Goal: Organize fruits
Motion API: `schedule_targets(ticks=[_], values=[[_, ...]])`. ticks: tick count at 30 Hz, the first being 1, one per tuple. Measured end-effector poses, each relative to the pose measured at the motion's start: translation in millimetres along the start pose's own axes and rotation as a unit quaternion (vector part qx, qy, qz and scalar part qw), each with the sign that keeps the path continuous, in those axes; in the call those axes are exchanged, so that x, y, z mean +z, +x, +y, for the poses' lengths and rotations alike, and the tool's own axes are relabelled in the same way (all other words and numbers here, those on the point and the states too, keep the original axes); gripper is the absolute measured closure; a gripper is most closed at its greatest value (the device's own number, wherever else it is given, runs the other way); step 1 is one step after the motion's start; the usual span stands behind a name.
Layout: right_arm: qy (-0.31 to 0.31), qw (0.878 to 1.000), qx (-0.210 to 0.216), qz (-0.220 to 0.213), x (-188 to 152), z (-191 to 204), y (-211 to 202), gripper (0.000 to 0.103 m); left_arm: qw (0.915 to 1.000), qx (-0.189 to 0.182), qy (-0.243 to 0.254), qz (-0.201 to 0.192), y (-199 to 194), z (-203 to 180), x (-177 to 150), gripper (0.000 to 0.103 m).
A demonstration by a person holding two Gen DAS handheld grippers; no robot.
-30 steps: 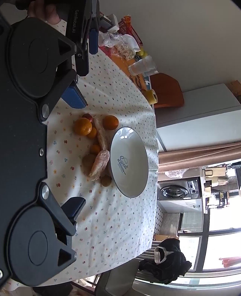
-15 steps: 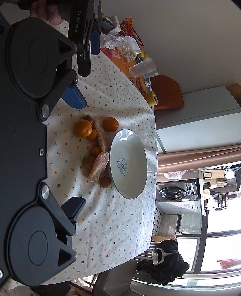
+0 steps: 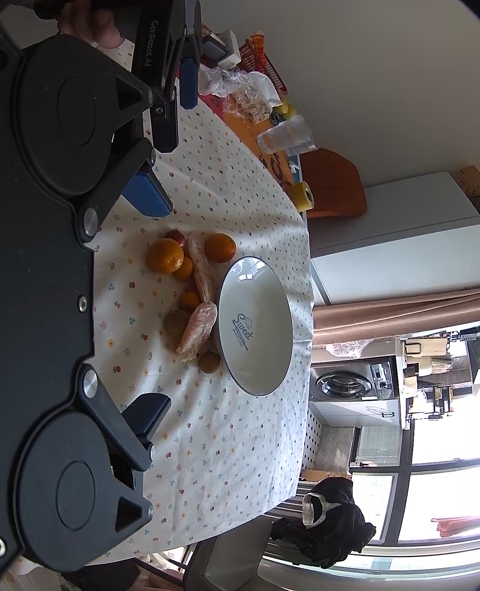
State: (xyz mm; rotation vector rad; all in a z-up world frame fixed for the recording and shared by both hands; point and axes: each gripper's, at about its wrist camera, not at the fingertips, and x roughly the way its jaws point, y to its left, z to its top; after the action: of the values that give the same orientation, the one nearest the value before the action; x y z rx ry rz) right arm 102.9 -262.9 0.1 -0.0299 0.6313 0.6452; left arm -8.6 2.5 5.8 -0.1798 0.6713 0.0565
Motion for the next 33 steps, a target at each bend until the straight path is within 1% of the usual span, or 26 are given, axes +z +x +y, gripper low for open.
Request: schedule_targets(ticks=[25, 30, 33], values=[[-0.003, 1.000, 0.004, -0.005, 3.9, 2.2, -4.4, 0.000, 1.0000, 0.000, 0.000, -0.002, -2.7, 0.6, -1.6, 0.002], [-0.001, 1.000, 0.009, -0.005, 4.4, 1.3, -3.7, 0.000, 1.0000, -0.003, 0.002, -0.003, -2.3, -0.3, -1.6, 0.002], [0.009, 1.000, 0.025, -0.002, 3.8, -1.2, -2.7, 0.000, 1.0000, -0.004, 0.002, -0.001, -1.0, -0.6, -1.6, 0.002]])
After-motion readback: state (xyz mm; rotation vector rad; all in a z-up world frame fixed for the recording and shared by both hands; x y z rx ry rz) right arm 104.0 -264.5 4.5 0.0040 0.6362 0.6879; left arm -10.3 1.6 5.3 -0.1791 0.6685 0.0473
